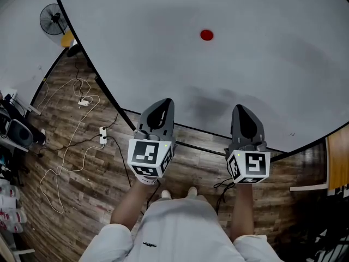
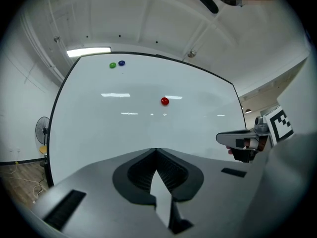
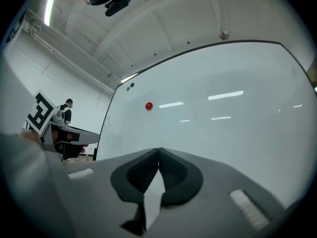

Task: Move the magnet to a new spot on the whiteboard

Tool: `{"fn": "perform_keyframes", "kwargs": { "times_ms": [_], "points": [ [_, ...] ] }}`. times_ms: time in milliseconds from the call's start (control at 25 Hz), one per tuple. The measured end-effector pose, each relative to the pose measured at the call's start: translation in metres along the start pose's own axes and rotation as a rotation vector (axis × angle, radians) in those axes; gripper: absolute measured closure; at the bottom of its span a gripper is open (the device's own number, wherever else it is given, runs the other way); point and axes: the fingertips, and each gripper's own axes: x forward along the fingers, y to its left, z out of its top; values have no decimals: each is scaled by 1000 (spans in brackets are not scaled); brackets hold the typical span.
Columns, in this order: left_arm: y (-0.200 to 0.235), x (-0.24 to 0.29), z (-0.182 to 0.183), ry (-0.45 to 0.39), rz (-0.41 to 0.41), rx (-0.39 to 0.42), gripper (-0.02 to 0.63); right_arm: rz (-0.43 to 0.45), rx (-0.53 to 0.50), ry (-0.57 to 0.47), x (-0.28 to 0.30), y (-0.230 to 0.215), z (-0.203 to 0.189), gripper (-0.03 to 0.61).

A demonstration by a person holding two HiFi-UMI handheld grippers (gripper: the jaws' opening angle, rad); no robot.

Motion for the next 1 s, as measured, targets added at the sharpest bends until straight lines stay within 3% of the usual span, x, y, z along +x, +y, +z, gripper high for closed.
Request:
{"fn": "perform_keyframes", "kwargs": {
  "times_ms": [1000],
  "points": [
    [2, -2, -6, 6, -4, 10, 607, 33, -14, 35, 2, 6, -8, 568]
  ]
}}
